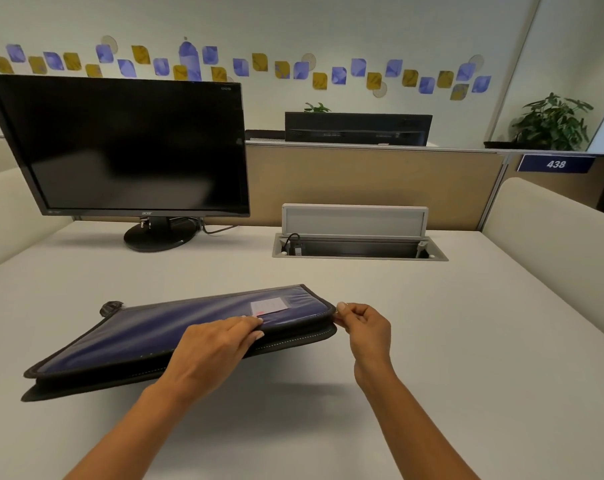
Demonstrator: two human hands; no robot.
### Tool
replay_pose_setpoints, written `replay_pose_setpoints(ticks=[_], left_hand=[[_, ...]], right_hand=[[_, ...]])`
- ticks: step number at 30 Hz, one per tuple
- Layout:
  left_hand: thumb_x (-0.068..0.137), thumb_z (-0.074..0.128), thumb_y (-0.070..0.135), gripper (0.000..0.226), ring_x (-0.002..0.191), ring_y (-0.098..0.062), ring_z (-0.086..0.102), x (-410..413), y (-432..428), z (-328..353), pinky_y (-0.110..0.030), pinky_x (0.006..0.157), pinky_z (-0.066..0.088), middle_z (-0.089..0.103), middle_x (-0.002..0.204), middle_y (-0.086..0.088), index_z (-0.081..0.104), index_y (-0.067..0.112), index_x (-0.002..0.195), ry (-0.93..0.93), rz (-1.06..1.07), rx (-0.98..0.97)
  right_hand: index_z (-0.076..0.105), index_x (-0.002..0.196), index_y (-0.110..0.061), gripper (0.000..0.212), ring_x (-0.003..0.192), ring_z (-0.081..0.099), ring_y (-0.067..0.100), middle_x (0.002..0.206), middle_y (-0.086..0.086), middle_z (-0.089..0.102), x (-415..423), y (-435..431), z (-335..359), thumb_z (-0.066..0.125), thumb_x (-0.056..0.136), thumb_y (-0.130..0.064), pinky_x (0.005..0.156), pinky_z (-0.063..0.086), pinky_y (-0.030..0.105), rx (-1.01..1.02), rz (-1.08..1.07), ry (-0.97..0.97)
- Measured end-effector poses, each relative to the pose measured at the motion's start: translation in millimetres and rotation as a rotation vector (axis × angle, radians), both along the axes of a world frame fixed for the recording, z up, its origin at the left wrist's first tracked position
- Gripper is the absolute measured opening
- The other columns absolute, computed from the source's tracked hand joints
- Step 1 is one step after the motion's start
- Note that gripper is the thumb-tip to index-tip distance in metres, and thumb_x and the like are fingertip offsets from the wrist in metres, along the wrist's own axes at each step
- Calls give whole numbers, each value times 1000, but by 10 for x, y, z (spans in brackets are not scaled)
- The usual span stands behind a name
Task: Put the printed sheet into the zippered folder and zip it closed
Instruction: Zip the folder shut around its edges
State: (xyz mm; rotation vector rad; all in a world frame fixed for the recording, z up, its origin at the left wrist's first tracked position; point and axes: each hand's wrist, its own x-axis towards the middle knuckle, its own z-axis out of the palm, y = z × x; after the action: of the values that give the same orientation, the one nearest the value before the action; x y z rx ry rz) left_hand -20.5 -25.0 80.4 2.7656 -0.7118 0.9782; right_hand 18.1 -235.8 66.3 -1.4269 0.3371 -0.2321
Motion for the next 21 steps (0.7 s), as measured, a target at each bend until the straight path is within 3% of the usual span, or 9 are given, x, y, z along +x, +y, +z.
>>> replay_pose_setpoints(ticks=[4,6,9,11,14,17,21], left_hand=[[94,10,55,73,64,-17,70,-30,-77,128,-24,42,51,74,82,1,71,14,93,10,52,-23],[91,10,60,73,75,-16,70,-27,-216,197,-29,49,53,73,95,2,67,17,106,40,64,-32],[91,32,55,55,98,-18,65,35,-452,290,-30,67,52,65,119,1,51,20,129,84,107,-65],[92,36,48,52,85,-22,70,19,-547,386,-31,59,54,70,108,-7,58,10,121,71,89,-21],[99,13,40,70,57,-21,70,-14,-534,416,-26,39,51,75,81,-13,69,0,95,-51,68,51],[100,10,37,73,48,-21,67,-49,-482,435,-22,36,48,74,73,-13,70,-2,89,-100,31,17],[101,19,33,66,40,-19,62,-98,-377,465,-19,35,42,71,62,-12,70,-6,87,-167,-8,-61]], right_hand=[[62,81,-14,4,78,66,13,81,2,69,-78,54,131,62,85,-16,68,47,16,22,13,-79],[61,78,-18,7,77,66,9,80,-1,69,-132,108,206,61,85,-19,62,46,10,-12,40,-126],[61,77,-17,7,73,67,8,77,0,70,-214,190,299,63,84,-17,57,48,7,-9,92,-217],[62,77,-19,7,72,67,8,75,-2,70,-257,227,350,63,84,-17,59,49,8,-39,121,-271],[59,72,-28,14,71,65,6,73,-10,66,-273,264,410,64,83,-20,60,48,4,-113,135,-340],[57,70,-31,18,73,64,7,73,-12,65,-258,309,441,63,83,-21,61,48,4,-140,151,-379],[56,71,-32,18,82,65,15,78,-5,67,-176,379,495,62,84,-21,71,51,14,-142,178,-436]])
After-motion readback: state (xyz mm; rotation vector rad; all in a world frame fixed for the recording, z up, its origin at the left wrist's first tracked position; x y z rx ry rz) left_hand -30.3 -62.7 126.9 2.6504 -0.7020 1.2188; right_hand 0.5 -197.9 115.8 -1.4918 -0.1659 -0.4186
